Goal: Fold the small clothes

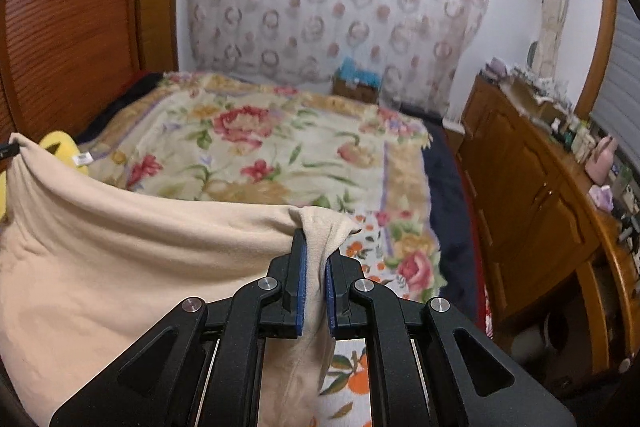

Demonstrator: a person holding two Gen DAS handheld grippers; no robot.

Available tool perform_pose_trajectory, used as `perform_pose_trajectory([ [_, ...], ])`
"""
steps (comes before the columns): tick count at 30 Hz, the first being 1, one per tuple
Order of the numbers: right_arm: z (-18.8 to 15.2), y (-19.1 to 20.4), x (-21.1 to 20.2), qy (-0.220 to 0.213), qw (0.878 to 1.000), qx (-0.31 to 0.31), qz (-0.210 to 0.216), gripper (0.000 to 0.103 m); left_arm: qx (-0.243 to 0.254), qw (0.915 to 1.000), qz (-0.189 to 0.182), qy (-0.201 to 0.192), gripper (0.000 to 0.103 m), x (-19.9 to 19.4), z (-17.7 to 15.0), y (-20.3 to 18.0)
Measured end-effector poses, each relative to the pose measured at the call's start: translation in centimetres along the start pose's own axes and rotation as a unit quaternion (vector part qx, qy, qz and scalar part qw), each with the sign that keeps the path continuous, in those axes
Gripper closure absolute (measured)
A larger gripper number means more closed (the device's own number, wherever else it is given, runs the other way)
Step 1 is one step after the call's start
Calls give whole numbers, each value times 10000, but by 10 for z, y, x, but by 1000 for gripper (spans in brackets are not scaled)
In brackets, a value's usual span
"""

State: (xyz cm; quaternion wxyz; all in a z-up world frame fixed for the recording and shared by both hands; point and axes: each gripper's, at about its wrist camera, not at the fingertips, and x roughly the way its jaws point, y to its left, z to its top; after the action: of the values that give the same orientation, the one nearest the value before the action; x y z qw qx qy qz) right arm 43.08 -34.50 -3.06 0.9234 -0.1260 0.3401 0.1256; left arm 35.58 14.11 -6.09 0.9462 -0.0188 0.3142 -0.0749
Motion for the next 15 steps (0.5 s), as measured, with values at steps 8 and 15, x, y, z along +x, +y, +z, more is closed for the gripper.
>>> perform_pose_trajectory([
  [8, -12, -1, 46, 436, 9989, 116, 128, 92, 193, 9985, -277, 437, 72, 16, 2, -3],
  [15, -27, -6, 31, 460, 9974, 370, 410, 73, 450, 9946, -272, 892, 69, -5, -16, -16],
])
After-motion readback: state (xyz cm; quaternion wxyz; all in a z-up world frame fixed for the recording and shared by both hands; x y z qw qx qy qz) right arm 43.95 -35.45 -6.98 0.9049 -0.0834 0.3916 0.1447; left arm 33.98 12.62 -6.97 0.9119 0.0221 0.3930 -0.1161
